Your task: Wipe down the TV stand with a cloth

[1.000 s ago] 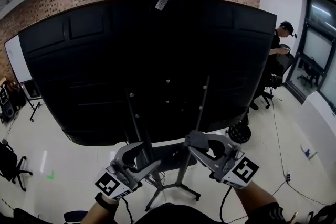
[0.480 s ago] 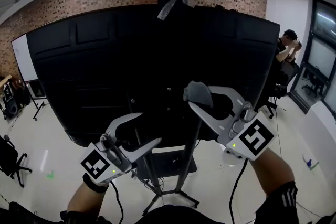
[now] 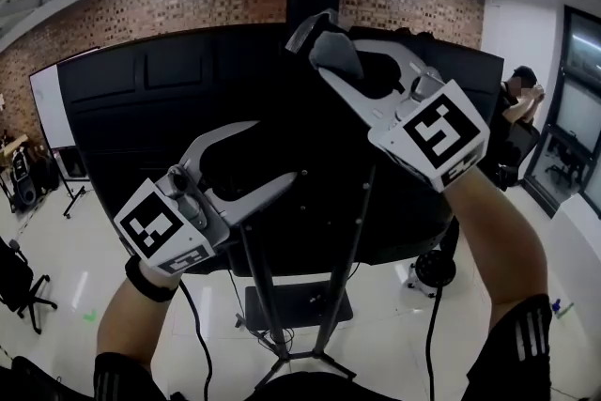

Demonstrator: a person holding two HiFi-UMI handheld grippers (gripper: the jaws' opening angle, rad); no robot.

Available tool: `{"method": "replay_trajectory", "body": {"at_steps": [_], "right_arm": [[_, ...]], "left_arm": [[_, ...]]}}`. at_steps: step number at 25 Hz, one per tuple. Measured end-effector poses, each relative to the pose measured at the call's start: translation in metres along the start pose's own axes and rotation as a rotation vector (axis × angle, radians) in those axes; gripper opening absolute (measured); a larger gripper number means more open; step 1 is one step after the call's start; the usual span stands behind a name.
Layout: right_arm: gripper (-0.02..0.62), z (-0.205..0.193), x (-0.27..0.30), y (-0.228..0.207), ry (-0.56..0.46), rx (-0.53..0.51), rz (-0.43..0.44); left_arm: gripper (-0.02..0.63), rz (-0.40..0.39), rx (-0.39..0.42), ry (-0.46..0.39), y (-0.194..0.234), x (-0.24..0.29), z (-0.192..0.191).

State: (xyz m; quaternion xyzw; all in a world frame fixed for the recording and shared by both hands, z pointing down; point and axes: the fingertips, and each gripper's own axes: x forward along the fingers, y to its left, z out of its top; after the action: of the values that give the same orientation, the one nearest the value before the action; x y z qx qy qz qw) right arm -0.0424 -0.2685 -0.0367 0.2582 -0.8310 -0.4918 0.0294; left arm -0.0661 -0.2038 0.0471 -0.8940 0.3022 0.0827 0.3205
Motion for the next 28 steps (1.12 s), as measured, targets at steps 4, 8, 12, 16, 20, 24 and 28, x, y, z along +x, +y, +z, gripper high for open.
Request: {"method": "replay_trajectory", "body": {"at_steps": [4,8,12,16,20,24,28], "right_arm": [[0.076,0.011,0.026,-0.039,-0.005,-0.103,-0.037],[0.075,0.021,0.048,-0.063,0.031,-0.229,-0.066],[0.075,0.028,0.065,-0.078,0.065,-0.331,-0.102],[0.075,0.022,0.077,-0.081,0.097,-0.353,-0.107],[0.075,0.014,0.076,-0.079,0.117,-0.347,-0.111],[0.074,0.001,0.074,-0.06,0.137,-0.365,-0.087],[0.072,-0.01,0.07,-0.042,0.156,-0.386,-0.077]], "left_arm": [[0.281,0.013,0.02,0.001,0.019,0.012,0.017],[0.281,0.033,0.023,-0.005,0.038,0.023,0.029],[0.281,0.037,0.024,0.0,0.043,0.026,0.03],[0.281,0.037,0.02,0.006,0.038,0.026,0.024],[0.281,0.044,-0.013,0.005,0.037,0.027,0.019],[0.281,0.063,-0.059,-0.008,0.035,0.02,0.009],[0.281,0.06,-0.07,-0.001,0.025,0.015,-0.001]]}}
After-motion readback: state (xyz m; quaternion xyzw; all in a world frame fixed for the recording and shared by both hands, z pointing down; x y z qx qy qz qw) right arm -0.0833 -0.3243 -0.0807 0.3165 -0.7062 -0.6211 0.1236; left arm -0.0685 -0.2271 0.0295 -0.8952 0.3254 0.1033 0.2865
